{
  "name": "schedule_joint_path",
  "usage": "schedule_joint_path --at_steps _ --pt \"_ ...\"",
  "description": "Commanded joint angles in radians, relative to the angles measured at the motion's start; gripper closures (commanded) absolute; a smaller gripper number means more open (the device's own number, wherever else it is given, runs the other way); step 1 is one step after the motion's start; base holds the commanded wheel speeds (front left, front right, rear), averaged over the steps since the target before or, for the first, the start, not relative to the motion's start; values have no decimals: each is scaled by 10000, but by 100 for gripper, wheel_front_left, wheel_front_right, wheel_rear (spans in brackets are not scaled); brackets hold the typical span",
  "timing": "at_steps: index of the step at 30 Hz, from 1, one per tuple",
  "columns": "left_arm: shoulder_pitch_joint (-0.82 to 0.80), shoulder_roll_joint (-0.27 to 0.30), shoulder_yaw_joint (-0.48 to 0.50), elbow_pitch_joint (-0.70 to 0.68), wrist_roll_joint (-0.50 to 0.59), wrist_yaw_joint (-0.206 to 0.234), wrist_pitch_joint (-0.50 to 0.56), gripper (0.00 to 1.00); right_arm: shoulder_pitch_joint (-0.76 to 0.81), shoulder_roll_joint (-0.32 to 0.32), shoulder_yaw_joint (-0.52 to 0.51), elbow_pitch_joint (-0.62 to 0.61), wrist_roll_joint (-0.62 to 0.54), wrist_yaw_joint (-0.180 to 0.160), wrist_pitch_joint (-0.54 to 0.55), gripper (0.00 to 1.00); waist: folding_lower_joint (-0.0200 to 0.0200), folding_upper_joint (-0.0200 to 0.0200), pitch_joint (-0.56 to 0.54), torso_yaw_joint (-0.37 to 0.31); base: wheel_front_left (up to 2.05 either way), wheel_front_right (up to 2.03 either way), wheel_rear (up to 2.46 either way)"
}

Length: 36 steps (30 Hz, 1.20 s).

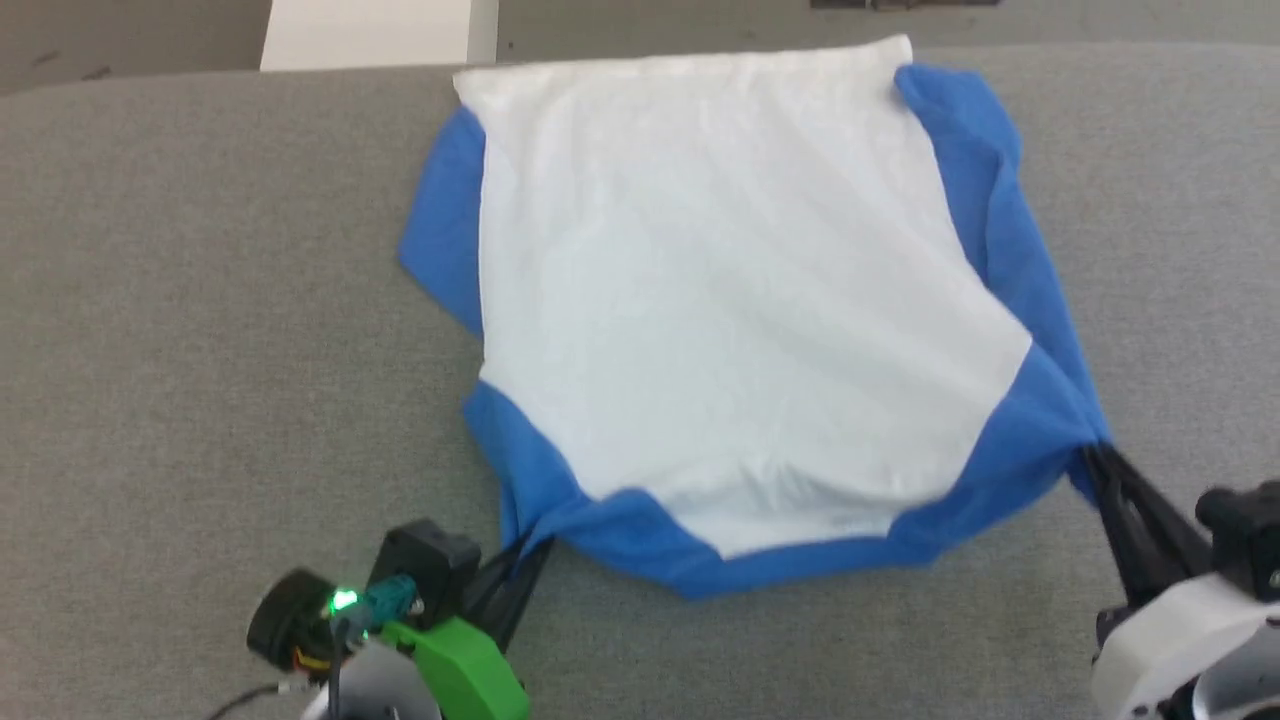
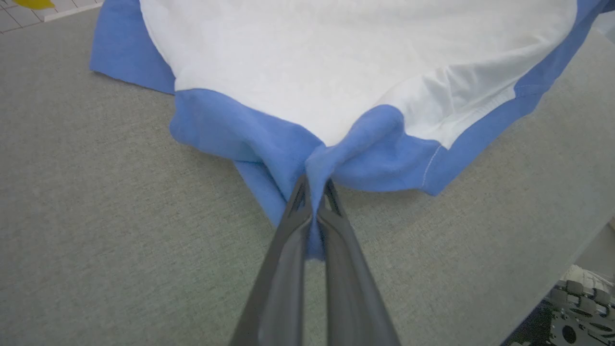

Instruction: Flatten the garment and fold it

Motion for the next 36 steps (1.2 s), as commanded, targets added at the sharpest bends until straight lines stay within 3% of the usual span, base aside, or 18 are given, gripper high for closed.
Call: schedule_joint_path --at_steps 1,11,16,24,36 --pt "352 125 -45 -133 -206 101 124 100 377 152 -18 -157 -57 -19 124 100 1 0 -453 -81 0 0 0" --pt "1874 448 -286 -644 -1123 651 660 100 2138 692 -81 -799 -50 -19 902 100 1 0 -1126 -207 0 0 0" --pt "2061 496 -266 -641 -1188 713 556 100 2488 813 -93 -778 -16 -19 991 100 1 0 -1210 -162 0 0 0" --pt "1671 -123 -449 534 -1213 107 106 100 2372 876 274 556 -129 -19 535 100 1 0 -1281 -48 0 0 0" --pt "808 -1196 -722 3669 -1144 -1022 -794 99 1284 842 666 3023 -433 -19 -259 100 1 0 -1172 45 0 0 0"
